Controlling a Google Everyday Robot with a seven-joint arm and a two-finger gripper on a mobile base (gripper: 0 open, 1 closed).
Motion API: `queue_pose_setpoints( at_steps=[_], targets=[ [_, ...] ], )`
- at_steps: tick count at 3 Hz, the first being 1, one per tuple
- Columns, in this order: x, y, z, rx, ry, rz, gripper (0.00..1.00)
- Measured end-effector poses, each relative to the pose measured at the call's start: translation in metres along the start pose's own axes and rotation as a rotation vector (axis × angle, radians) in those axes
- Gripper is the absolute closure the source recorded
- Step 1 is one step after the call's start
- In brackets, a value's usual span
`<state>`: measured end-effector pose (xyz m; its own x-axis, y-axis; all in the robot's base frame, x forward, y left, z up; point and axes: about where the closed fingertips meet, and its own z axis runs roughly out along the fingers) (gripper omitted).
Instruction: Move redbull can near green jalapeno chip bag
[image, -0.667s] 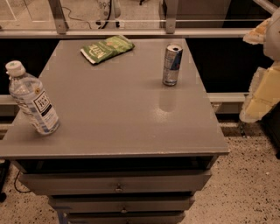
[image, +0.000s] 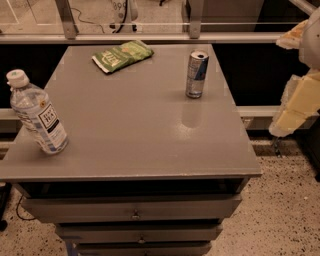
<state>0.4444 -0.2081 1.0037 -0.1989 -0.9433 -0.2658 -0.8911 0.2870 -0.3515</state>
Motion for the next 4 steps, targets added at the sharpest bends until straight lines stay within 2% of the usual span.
queue_pose_setpoints(
  at_steps=[1,3,4],
  targets=[
    [0.001,-0.015,0.017,0.02,-0.069,0.037,0.0],
    [-0.015,-0.078,0.075,0.077,-0.319,0.179,0.0],
    [-0.032,-0.096,0.112,0.055,-0.442,0.261,0.0]
  ],
)
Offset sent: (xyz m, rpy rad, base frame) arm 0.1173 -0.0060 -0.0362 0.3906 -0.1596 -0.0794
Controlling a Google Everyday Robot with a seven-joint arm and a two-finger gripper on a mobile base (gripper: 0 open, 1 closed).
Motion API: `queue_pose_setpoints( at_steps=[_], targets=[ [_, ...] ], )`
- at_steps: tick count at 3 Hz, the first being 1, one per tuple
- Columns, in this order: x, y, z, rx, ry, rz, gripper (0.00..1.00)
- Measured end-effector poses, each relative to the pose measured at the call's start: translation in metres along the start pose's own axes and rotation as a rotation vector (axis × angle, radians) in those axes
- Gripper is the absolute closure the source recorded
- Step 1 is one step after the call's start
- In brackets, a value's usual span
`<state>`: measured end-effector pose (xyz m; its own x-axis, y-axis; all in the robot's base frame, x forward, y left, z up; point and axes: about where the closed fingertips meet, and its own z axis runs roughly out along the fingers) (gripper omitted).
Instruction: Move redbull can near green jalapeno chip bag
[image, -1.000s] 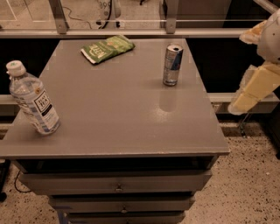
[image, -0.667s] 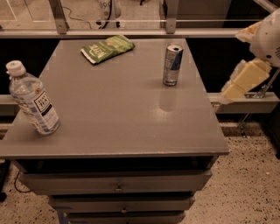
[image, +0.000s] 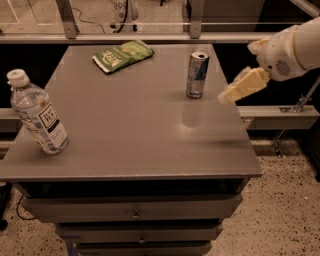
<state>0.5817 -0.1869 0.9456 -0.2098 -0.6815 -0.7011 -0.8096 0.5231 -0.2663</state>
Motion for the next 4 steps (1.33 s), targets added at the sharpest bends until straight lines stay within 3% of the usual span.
queue_pose_setpoints(
  at_steps=[1,3,4],
  targets=[
    [-0.003,-0.005,0.041,-0.033,-0.12,0.08,0.0],
    [-0.029,-0.014,0.11,-0.085,-0.324,0.164,0.0],
    [-0.045,-0.011,0.128,-0.097,-0.382,0.156,0.16]
  ],
)
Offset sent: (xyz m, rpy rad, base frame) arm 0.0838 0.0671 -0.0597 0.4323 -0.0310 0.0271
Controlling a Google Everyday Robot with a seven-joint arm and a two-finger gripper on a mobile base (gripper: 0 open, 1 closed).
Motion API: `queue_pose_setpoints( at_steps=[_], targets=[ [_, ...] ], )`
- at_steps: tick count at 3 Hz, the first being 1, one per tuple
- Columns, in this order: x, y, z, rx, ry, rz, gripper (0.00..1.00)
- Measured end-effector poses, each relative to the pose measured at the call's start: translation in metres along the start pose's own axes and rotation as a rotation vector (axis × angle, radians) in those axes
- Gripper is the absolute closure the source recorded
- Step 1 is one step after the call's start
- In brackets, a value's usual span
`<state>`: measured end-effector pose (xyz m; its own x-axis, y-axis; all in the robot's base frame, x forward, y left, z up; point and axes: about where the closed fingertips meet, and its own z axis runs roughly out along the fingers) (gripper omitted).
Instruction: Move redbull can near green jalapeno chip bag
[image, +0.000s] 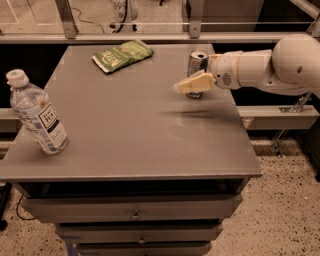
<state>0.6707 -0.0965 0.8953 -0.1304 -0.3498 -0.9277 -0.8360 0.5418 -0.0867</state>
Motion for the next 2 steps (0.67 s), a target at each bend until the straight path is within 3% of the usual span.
queue_pose_setpoints(
  at_steps=[2],
  targets=[
    [-0.018,0.001,0.016,0.004,-0.044,-0.042,0.62]
  ],
)
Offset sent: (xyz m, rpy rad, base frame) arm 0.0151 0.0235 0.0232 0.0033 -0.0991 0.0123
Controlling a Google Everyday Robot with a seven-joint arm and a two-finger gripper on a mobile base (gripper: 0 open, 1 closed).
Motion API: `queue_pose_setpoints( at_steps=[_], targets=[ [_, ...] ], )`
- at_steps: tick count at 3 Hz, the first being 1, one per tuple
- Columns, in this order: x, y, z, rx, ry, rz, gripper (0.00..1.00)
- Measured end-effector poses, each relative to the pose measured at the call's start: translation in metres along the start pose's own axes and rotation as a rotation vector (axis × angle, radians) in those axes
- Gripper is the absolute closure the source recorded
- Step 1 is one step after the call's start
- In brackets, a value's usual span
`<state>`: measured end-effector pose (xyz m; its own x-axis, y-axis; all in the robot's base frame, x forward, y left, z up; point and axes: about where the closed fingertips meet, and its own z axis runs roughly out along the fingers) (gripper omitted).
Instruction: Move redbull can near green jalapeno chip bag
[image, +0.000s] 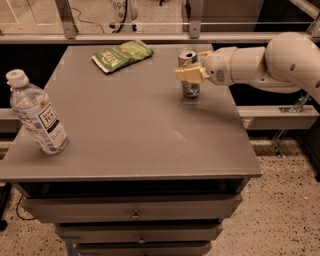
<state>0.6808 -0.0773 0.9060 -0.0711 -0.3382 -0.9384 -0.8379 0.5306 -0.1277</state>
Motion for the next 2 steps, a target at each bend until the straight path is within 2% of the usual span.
queue_pose_setpoints(
  at_steps=[1,2],
  targets=[
    [-0.0249,-0.0048,0.001,0.009,-0.032,-0.037,0.86],
    [-0.0255,-0.0039,0.0024,0.007,-0.033,-0.037,1.0]
  ],
)
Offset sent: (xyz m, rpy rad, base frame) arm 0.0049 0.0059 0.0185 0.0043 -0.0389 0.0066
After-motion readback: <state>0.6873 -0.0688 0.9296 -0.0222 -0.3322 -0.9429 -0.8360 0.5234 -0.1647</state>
